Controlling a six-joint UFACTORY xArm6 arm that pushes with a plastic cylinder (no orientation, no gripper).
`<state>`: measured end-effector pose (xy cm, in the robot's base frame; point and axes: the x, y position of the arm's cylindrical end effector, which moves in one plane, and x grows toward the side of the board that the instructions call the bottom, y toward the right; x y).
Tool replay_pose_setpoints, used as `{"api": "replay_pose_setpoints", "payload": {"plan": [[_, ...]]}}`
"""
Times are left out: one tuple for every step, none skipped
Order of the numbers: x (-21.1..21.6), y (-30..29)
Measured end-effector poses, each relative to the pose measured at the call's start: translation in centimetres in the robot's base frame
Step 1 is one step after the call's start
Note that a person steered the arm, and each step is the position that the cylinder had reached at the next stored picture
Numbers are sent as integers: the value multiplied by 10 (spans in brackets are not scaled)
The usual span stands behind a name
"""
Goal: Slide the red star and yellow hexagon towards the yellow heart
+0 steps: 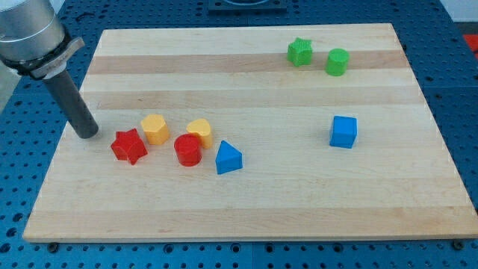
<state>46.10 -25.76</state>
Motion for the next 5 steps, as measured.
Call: {"api": "replay_pose_setpoints", "payload": {"plan": [[85,-9],[90,-9],[90,-9],[74,21],[41,90]]}}
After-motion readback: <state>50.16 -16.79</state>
